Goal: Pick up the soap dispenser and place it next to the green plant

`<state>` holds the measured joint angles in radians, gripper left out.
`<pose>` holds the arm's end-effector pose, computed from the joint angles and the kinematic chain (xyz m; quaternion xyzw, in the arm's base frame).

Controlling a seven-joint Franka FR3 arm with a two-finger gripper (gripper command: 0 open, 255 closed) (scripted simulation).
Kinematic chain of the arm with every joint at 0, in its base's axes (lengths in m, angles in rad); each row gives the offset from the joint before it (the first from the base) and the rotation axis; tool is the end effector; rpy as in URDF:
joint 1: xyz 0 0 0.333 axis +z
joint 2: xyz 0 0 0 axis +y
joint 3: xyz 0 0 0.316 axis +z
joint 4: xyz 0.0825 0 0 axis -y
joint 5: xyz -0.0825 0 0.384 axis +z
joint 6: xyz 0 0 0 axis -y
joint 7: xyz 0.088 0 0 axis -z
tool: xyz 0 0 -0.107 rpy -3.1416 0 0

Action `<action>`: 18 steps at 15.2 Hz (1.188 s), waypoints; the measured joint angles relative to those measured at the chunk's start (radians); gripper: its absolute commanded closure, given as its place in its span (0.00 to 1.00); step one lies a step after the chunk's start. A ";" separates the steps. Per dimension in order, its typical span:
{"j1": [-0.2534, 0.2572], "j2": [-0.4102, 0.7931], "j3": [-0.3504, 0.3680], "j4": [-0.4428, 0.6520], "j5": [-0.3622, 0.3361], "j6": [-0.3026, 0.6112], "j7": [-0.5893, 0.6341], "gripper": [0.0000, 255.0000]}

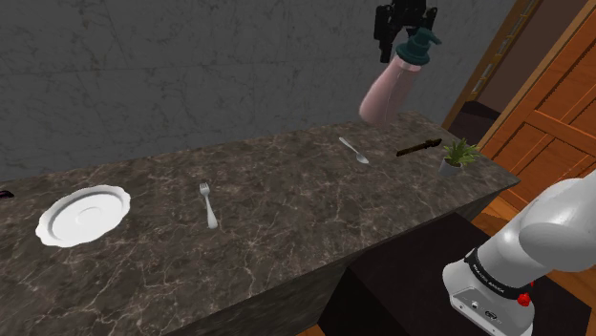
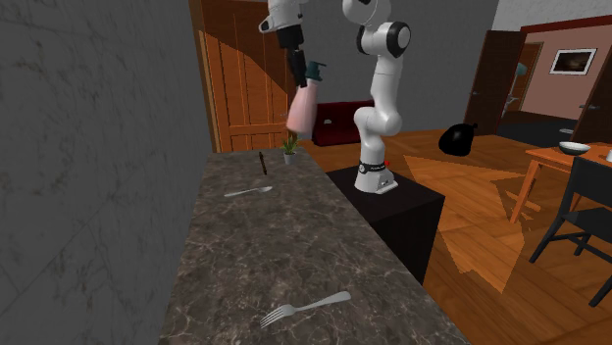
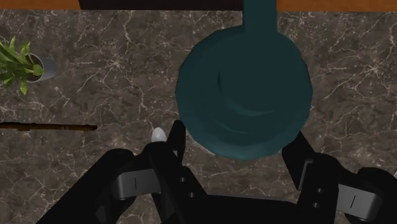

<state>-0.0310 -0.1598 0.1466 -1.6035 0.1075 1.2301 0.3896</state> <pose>0.4599 0.0744 0.6649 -0.9854 0.1255 0.1142 0.0127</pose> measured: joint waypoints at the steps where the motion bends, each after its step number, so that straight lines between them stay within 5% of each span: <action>1: -0.009 -0.029 -0.013 -0.033 -0.003 0.001 -0.023 1.00; 18: -0.131 -0.333 -0.273 -0.302 -0.178 -0.044 -0.421 1.00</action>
<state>-0.1616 -0.4927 -0.1261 -1.9058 -0.0706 1.1865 -0.0317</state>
